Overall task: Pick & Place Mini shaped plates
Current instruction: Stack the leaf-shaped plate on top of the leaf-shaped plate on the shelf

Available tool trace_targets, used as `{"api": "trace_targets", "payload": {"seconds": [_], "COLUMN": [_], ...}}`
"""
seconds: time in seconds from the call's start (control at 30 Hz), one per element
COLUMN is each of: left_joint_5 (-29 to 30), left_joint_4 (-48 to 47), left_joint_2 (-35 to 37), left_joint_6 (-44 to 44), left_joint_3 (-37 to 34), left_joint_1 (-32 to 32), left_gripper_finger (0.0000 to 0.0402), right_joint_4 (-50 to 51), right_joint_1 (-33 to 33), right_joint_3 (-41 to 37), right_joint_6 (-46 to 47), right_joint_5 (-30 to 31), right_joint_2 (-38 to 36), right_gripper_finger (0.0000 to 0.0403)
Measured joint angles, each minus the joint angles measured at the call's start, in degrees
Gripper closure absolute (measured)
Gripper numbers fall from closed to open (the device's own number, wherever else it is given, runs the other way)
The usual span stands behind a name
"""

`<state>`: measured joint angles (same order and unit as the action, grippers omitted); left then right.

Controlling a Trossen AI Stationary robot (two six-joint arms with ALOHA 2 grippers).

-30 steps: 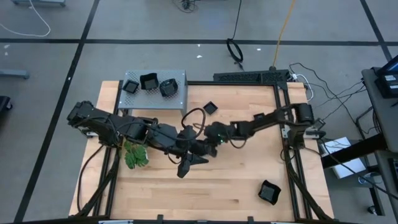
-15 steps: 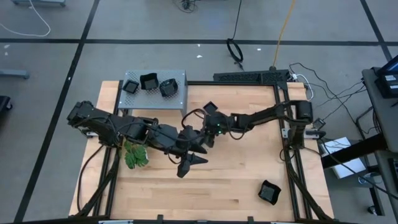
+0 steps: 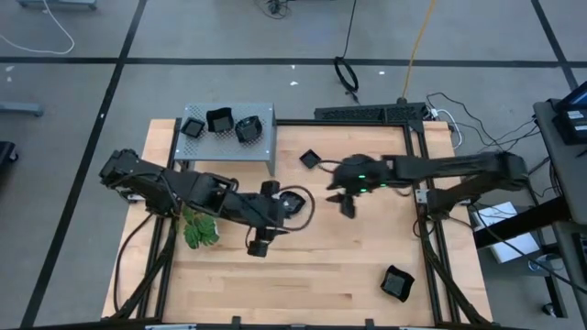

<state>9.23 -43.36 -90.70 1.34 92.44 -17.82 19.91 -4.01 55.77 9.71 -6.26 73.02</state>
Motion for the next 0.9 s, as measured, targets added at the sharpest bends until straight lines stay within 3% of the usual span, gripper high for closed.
{"api": "trace_targets", "payload": {"seconds": [0.2,0.5,0.9], "left_joint_5": [3.3,2.9,3.3], "left_joint_4": [-8.5,-9.6,-9.4], "left_joint_2": [-3.2,-11.9,-23.6], "left_joint_6": [-1.6,-7.7,-12.1], "left_joint_3": [-1.0,-2.1,-2.1], "left_joint_1": [1.3,4.2,7.7], "left_gripper_finger": [0.0231,0.0231,0.0231], "right_joint_4": [10.9,14.2,12.0], "right_joint_1": [2.8,3.8,3.8], "right_joint_3": [0.0,-5.4,-19.6], "right_joint_6": [2.7,6.4,8.9], "right_joint_5": [0.3,3.3,6.4], "right_joint_2": [-14.9,-33.1,-46.9], "right_gripper_finger": [0.0242,0.0241,0.0245]}}
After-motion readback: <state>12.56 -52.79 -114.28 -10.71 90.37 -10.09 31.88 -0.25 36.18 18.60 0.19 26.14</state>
